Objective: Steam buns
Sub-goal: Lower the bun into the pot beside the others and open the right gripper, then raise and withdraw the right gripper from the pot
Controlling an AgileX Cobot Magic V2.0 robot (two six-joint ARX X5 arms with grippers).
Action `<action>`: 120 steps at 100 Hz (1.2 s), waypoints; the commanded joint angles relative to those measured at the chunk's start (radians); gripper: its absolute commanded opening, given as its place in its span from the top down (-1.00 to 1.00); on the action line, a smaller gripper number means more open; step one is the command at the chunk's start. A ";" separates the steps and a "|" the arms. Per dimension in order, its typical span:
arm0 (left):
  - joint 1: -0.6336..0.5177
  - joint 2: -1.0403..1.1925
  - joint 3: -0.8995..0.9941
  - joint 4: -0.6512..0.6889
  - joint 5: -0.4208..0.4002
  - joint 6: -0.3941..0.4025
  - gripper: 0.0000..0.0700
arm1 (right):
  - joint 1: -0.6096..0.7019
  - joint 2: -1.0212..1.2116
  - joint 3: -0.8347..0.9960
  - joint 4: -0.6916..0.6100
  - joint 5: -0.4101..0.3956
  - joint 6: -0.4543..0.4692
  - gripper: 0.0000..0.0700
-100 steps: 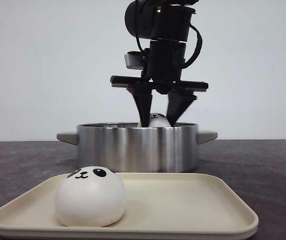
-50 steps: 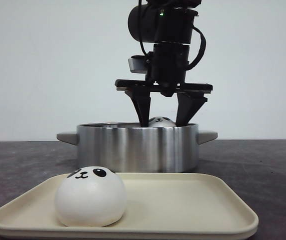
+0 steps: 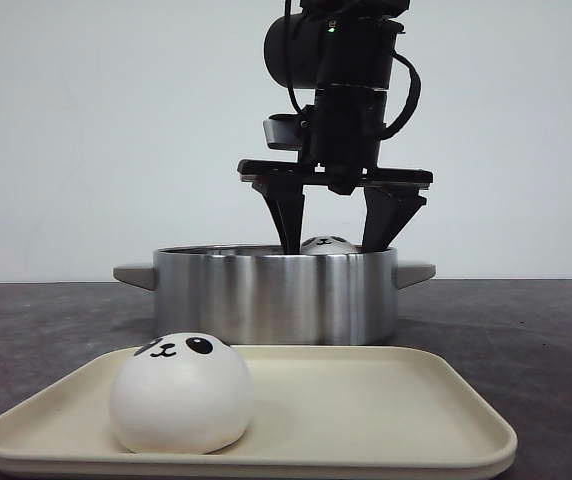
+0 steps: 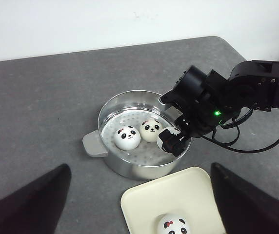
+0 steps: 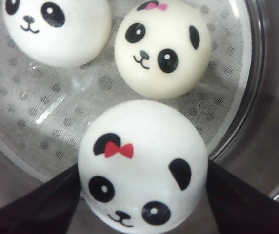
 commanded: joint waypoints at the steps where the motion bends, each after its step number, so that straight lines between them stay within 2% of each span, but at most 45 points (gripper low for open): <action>1: -0.007 0.011 0.020 0.007 -0.009 -0.001 -0.58 | 0.009 0.026 0.017 -0.004 -0.002 -0.014 -0.69; 8: -0.007 0.013 0.020 0.006 -0.009 -0.012 -0.58 | 0.009 0.026 0.017 -0.010 -0.004 -0.014 -0.76; 21: -0.007 0.018 0.020 0.006 -0.009 -0.018 -0.58 | 0.009 0.026 0.017 -0.012 -0.003 -0.025 -0.76; 36: -0.007 0.030 0.014 -0.009 -0.009 -0.023 -0.58 | 0.007 -0.002 0.067 -0.043 0.005 -0.080 -0.72; 41: -0.008 0.040 0.009 -0.019 -0.008 -0.034 -0.58 | 0.004 -0.030 0.104 -0.069 0.015 -0.104 -0.44; 49: -0.008 0.060 -0.013 -0.029 0.009 -0.061 -0.58 | 0.004 -0.097 0.172 -0.116 0.029 -0.130 0.24; 50: -0.009 0.062 -0.017 -0.030 0.012 -0.064 -0.58 | 0.005 -0.113 0.185 -0.125 0.029 -0.135 0.38; 56: -0.009 0.080 -0.040 -0.037 0.036 -0.079 -0.58 | 0.015 -0.184 0.233 -0.152 0.030 -0.146 0.84; 60: -0.010 0.093 -0.057 -0.038 0.055 -0.088 -0.59 | 0.028 -0.238 0.256 -0.153 0.030 -0.159 1.00; 76: -0.050 0.154 -0.163 -0.009 0.113 -0.101 -0.60 | 0.088 -0.455 0.306 -0.119 0.042 -0.162 1.00; 86: -0.095 0.204 -0.240 0.021 0.112 -0.117 -0.60 | 0.127 -0.580 0.307 -0.090 0.095 -0.156 1.00; 106: -0.187 0.330 -0.367 0.079 0.112 -0.120 -0.61 | 0.158 -0.719 0.307 -0.127 0.191 -0.156 1.00; 114: -0.227 0.387 -0.405 0.107 0.112 -0.123 -0.67 | 0.158 -0.747 0.306 -0.154 0.199 -0.156 1.00; 120: -0.251 0.431 -0.429 0.131 0.112 -0.126 -0.82 | 0.158 -0.760 0.306 -0.174 0.212 -0.156 1.00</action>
